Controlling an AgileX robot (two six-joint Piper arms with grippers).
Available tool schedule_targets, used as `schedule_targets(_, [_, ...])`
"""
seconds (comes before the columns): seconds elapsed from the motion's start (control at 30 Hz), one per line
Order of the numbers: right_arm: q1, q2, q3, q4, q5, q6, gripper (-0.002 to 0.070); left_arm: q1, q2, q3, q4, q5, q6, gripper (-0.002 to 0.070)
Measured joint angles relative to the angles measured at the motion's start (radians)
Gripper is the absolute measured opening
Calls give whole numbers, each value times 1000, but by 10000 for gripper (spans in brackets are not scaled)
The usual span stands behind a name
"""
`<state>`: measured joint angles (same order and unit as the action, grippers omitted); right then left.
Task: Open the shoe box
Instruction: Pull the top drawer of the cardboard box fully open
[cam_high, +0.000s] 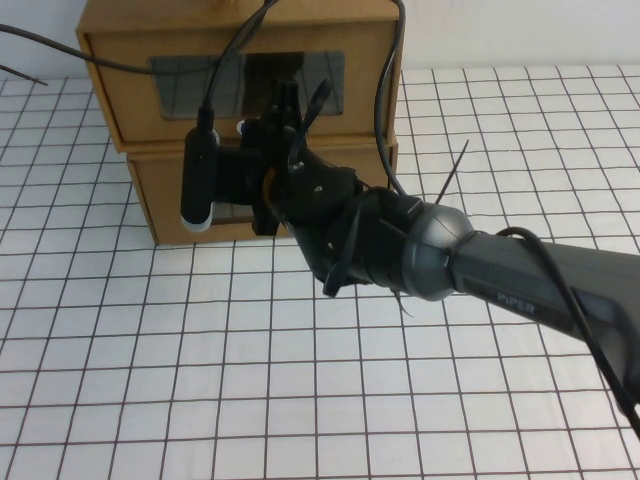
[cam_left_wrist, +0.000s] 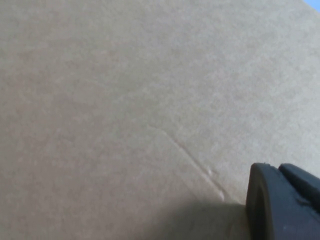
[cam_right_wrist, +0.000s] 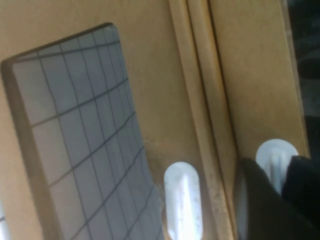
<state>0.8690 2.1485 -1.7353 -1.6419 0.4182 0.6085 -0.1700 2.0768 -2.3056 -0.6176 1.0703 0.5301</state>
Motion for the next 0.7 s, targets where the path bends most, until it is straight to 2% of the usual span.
schedule_targets(0.2, [0,0,0,-25,10,0,48,0,0,0,0,6,0,-2])
schedule_targets(0.7, [7,28,-17,-47,72,-49,40,0,0,0,-2,10,0,-2])
